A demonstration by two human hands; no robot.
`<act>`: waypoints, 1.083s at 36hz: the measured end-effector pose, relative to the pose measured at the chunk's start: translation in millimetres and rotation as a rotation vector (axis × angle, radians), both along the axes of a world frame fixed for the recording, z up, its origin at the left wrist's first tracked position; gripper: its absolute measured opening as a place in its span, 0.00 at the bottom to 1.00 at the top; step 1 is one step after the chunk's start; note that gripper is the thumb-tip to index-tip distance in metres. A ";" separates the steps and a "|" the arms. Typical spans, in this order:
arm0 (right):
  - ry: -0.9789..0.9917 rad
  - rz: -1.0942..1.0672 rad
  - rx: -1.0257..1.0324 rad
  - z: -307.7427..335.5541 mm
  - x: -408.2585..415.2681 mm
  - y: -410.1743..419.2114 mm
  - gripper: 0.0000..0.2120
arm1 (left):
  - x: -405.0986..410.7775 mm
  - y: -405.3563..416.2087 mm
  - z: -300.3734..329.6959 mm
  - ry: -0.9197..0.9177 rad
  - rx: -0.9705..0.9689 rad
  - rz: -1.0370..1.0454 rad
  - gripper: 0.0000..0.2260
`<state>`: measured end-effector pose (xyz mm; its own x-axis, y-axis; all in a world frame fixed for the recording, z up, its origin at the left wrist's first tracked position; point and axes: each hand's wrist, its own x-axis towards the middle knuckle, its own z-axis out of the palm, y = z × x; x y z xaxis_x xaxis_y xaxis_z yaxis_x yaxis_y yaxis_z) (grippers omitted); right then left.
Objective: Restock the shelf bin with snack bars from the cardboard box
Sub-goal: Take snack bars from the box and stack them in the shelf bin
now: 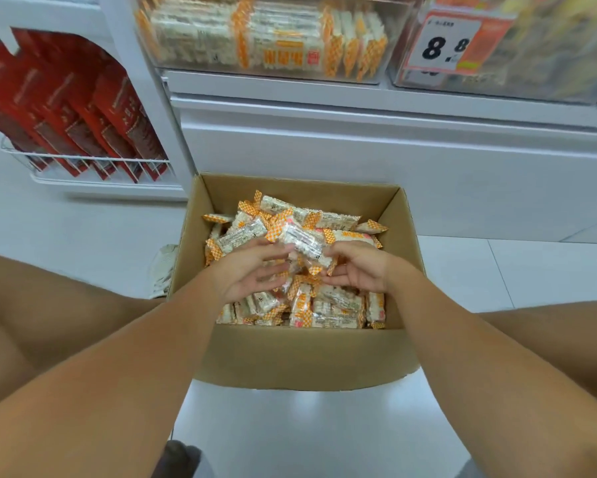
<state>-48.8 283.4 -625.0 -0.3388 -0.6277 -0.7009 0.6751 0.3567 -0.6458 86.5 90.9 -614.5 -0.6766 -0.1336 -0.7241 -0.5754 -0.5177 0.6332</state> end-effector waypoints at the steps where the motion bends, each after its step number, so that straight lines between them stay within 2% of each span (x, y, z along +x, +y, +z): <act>1: 0.000 0.001 -0.010 0.7 1.8 -1.9 0.13 | -2.2 1.8 3.5 0.026 0.033 -0.004 0.40; 4: 0.083 0.163 0.028 2.8 15.2 -12.7 0.10 | -11.3 12.9 7.0 0.066 0.060 -0.017 0.44; 7: 0.140 0.255 0.072 -0.1 26.3 -20.6 0.11 | -20.1 24.0 2.6 0.014 -0.076 0.044 0.57; 9: 0.234 0.279 0.135 -4.8 27.1 -18.9 0.14 | -23.4 24.8 -4.5 -0.053 -0.200 0.087 0.55; 12: 0.522 0.317 0.306 -16.1 21.2 -7.9 0.18 | -19.5 21.0 -13.9 -0.136 -0.269 0.112 0.52; 14: 0.776 0.452 0.484 -24.8 16.1 -0.7 0.21 | -12.1 17.6 -19.9 -0.173 -0.271 0.142 0.46; 16: 0.900 0.651 0.664 -32.1 17.2 3.8 0.25 | -4.3 14.4 -25.6 -0.202 -0.218 0.145 0.41; 19: 0.889 0.796 0.743 -45.5 28.6 6.0 0.23 | 1.4 8.8 -29.9 -0.231 -0.152 0.124 0.35; 23: 0.906 0.894 0.793 -58.2 35.8 3.1 0.21 | 0.4 3.6 -31.8 -0.220 -0.046 0.119 0.39; 25: 0.955 0.953 0.800 -53.3 30.3 -1.6 0.14 | -0.9 4.4 -27.6 -0.201 -0.009 0.128 0.37; 28: 0.940 0.974 0.741 -24.1 13.7 -7.9 0.17 | -1.1 7.8 -18.0 -0.198 -0.025 0.146 0.39; 30: 0.757 0.832 0.605 4.5 -2.7 -7.8 0.14 | -3.3 6.9 -15.1 -0.175 -0.017 0.174 0.45; 33: 0.434 0.452 0.323 54.0 -19.0 -4.2 0.12 | -3.9 7.2 -3.4 -0.143 -0.021 0.192 0.43; 35: 0.341 0.307 0.172 76.2 -22.3 -5.1 0.15 | -4.3 9.7 3.9 -0.111 -0.047 0.153 0.44; 39: 0.321 0.213 0.078 86.5 -9.0 -19.6 0.11 | -13.9 18.2 11.7 -0.058 -0.067 0.044 0.55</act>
<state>-57.8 263.8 -538.6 -0.4160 -0.6569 -0.6288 0.3487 0.5234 -0.7775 72.7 109.1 -602.8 -0.6260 -0.2117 -0.7506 -0.5900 -0.5008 0.6333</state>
